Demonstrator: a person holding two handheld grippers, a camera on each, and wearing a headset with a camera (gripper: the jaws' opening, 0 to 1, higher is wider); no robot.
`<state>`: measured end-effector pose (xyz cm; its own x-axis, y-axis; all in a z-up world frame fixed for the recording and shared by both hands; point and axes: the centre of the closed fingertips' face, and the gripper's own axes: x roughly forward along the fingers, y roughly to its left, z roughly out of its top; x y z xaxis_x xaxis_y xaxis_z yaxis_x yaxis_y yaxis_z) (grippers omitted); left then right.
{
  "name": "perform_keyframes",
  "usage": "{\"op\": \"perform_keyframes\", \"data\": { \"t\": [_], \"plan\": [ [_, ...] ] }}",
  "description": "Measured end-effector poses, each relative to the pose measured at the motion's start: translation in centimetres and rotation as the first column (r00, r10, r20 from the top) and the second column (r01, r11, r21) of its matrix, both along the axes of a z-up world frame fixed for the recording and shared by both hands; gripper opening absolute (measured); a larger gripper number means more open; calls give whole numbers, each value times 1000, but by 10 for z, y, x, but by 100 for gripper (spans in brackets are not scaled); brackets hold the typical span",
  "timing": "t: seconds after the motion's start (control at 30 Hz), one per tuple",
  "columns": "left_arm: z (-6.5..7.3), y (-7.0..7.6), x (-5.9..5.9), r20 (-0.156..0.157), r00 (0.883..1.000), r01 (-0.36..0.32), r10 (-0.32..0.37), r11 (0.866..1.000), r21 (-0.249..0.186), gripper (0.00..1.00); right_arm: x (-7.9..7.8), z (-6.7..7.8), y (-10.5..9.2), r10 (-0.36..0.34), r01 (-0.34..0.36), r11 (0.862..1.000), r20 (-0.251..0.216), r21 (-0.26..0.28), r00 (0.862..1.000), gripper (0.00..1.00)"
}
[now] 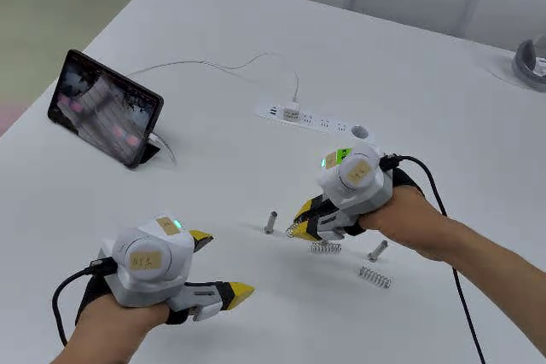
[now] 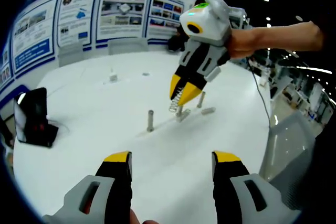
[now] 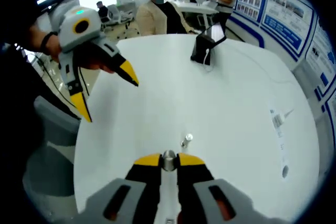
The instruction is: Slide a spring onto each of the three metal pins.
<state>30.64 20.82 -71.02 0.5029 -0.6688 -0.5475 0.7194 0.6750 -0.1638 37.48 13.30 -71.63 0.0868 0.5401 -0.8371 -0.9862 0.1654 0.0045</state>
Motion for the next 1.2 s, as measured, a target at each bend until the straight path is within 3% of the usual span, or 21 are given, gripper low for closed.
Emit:
{"op": "perform_keyframes", "data": {
  "t": [0.57,1.2],
  "plan": [
    [-6,12,-2,-30,999,-31,31,999,-6,70,28,-4,15,15,-15,1000,20,-14,1000,12],
    [-7,25,-5,-45,997,-60,59,998,-10,70,34,-21,26,65,-64,996,17,-61,998,13]
  ]
}}
